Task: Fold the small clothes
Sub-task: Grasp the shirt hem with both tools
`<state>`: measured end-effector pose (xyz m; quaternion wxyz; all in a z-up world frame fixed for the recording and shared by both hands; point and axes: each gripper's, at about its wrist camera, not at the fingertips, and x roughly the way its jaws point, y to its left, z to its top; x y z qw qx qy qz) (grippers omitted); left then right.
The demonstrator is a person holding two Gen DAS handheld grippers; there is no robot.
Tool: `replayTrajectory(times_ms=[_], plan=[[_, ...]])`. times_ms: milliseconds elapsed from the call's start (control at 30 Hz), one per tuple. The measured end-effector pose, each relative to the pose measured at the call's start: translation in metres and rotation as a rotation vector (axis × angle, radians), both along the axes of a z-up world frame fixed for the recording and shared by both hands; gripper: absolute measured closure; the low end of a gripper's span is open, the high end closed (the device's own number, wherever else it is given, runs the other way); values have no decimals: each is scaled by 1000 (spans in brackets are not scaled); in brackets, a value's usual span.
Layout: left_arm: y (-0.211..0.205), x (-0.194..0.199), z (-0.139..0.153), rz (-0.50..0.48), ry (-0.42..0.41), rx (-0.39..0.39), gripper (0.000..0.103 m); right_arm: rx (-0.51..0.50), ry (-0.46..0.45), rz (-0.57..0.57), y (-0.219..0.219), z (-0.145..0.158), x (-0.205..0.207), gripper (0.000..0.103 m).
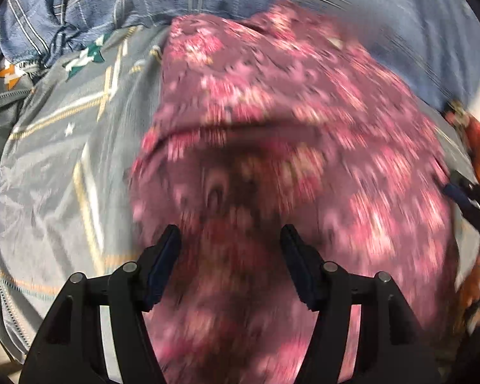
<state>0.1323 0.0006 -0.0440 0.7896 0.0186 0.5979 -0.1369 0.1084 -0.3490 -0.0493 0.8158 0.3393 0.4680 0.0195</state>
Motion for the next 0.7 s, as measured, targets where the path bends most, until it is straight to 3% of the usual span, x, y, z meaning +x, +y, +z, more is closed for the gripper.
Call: replayTrajectory(times_ms=[100, 233, 367, 500, 700], plan=[[31, -38, 9, -76, 21, -32, 38, -17, 16, 82, 1, 14, -38, 57], [74, -90, 3, -101, 84, -19, 38, -193, 25, 203, 4, 32, -106, 51], [86, -137, -15, -104, 175, -44, 38, -337, 71, 174, -10, 28, -162, 50], [78, -162, -31, -143, 210, -53, 38, -325, 117, 126, -28, 12, -195, 49], [63, -170, -61, -141, 322, -64, 38, -167, 203, 204, -25, -27, -210, 47]])
